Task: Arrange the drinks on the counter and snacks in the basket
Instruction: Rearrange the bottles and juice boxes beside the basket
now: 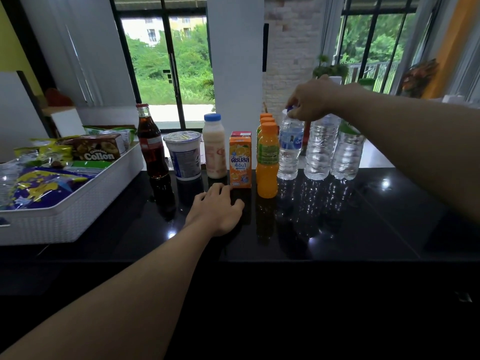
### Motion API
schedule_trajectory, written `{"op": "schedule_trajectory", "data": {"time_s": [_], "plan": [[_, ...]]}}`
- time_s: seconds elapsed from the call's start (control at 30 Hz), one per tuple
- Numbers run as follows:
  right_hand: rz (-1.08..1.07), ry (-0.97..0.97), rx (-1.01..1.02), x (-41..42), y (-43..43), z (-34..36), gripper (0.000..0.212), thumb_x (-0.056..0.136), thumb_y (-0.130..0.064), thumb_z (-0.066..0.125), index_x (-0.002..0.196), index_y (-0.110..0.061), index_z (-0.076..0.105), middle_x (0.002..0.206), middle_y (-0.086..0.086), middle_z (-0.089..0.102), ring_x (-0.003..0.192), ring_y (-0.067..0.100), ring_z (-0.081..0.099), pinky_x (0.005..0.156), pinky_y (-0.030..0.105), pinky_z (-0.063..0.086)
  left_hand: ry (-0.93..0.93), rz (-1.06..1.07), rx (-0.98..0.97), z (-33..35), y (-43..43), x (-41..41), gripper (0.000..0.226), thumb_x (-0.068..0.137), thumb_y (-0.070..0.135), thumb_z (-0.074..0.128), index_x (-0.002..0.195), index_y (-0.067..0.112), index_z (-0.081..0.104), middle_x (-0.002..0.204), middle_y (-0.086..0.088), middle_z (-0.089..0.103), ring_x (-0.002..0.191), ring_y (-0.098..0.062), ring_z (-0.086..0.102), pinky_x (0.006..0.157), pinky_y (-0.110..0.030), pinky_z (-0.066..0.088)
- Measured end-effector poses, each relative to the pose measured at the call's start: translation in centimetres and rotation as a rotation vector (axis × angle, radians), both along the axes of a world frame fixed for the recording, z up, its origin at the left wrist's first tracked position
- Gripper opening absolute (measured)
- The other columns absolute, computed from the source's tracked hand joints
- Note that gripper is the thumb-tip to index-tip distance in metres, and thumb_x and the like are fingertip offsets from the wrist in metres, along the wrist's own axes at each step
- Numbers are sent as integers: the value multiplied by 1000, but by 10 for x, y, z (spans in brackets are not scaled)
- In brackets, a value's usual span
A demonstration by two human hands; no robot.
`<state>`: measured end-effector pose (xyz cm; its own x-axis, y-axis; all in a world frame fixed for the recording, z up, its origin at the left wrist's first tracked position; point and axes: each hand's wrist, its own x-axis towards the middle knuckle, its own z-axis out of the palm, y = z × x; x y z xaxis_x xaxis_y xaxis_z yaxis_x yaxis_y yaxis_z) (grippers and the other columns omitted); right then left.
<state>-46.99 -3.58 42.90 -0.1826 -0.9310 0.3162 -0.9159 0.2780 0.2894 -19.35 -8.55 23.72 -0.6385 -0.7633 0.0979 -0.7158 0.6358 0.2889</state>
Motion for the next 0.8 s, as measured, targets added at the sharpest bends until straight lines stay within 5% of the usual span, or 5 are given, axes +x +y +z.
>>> {"op": "schedule_trajectory", "data": {"time_s": [0.13,0.47,0.63,0.8], "plan": [[2,-58,-58,3,-1,-2,39,95,-54,59,118,-24,72,118,1,72,116,28,60,109,51,31,-8,3,3,1,-1,-2,66,98,55,30,156,24,25,161,0,23,147,-20,24,120,-40,13],[80,-274,24,17,4,6,30,95,-17,63,124,-11,68,121,8,71,109,26,63,102,48,47,3,-5,-8,-1,-1,-1,67,97,55,29,156,25,25,160,0,24,147,-19,24,119,-40,12],[64,-262,-47,17,3,-2,33,97,-34,64,111,-5,73,107,10,74,88,22,63,89,38,51,-1,3,-6,-2,-3,-2,67,96,56,29,156,25,25,160,1,24,147,-19,25,119,-40,12],[89,-291,-26,19,3,0,27,96,-20,66,118,-4,70,113,12,72,92,22,62,86,36,48,5,-8,-6,-3,-3,-1,68,96,56,28,156,25,25,160,0,25,147,-19,25,120,-40,12]]}}
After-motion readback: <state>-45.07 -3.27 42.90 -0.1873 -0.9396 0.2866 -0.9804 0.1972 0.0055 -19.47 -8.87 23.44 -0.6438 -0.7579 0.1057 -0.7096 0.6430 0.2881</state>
